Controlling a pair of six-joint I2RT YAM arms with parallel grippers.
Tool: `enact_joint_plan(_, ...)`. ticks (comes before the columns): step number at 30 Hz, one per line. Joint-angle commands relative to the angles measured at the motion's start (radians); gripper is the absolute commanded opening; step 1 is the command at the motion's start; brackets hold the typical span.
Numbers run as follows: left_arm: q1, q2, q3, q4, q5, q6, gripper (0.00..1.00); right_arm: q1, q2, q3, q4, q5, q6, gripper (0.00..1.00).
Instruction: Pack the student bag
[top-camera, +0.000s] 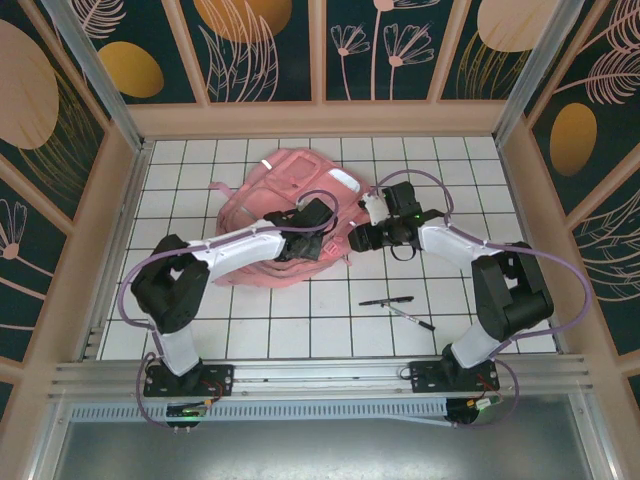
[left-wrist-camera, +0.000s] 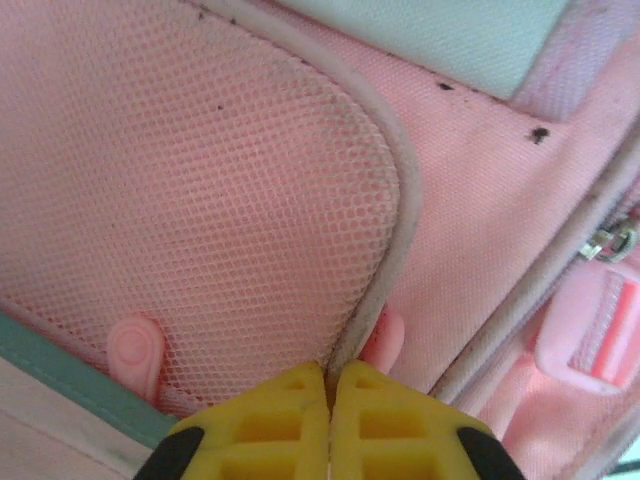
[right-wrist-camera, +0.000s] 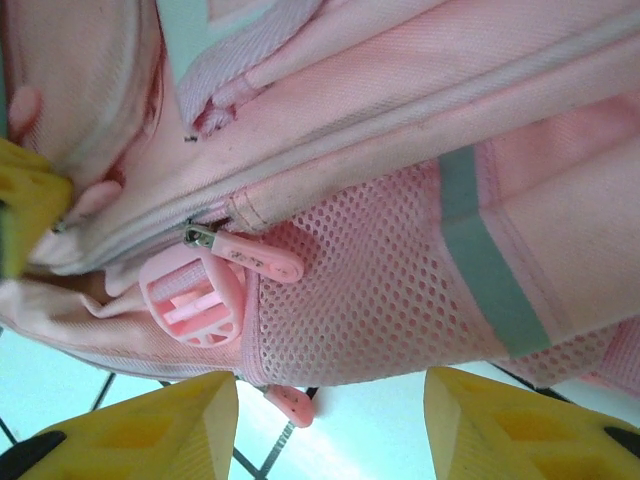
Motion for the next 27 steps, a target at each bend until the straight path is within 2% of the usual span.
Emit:
enact_joint_plan(1, 0.012, -0.086, -0.044, -0.013, 0.014, 0.071, 0.0, 0.03, 0.01, 0.029, -0.001, -0.037, -0.228, 0.52)
enact_joint_plan(4, 0.022, -0.155, -0.065, 0.003, 0.063, 0.092, 0.0, 0.042, 0.0, 0.029, 0.004, -0.094, -0.452, 0.52)
enact_joint_plan(6, 0.027, -0.188, -0.073, 0.029, 0.113, 0.101, 0.0, 0.038, 0.008, 0.045, 0.015, -0.077, -0.515, 0.51)
enact_joint_plan(9, 0.041, -0.226, -0.068, 0.067, 0.171, 0.101, 0.0, 0.04, 0.045, 0.08, -0.014, -0.119, -0.651, 0.5)
enact_joint_plan(12, 0.06, -0.241, -0.054, 0.094, 0.201, 0.096, 0.0, 0.048, 0.079, 0.06, 0.028, -0.089, -0.768, 0.5)
enact_joint_plan(16, 0.094, -0.244, -0.053, 0.118, 0.275, 0.079, 0.0, 0.052, 0.109, 0.064, 0.041, -0.135, -0.827, 0.48)
enact_joint_plan(21, 0.097, -0.248, -0.075, 0.129, 0.331, 0.07, 0.0, 0.065, 0.118, 0.05, 0.1, -0.117, -0.813, 0.46)
enact_joint_plan(23, 0.096, -0.249, -0.094, 0.147, 0.359, 0.058, 0.0, 0.066, 0.115, 0.042, 0.134, -0.118, -0.787, 0.36)
enact_joint_plan(24, 0.096, -0.249, -0.102, 0.158, 0.375, 0.05, 0.0, 0.068, 0.107, 0.03, 0.164, -0.121, -0.771, 0.26)
enact_joint_plan(27, 0.096, -0.244, -0.114, 0.17, 0.386, 0.037, 0.0, 0.069, 0.086, -0.007, 0.23, -0.127, -0.735, 0.1)
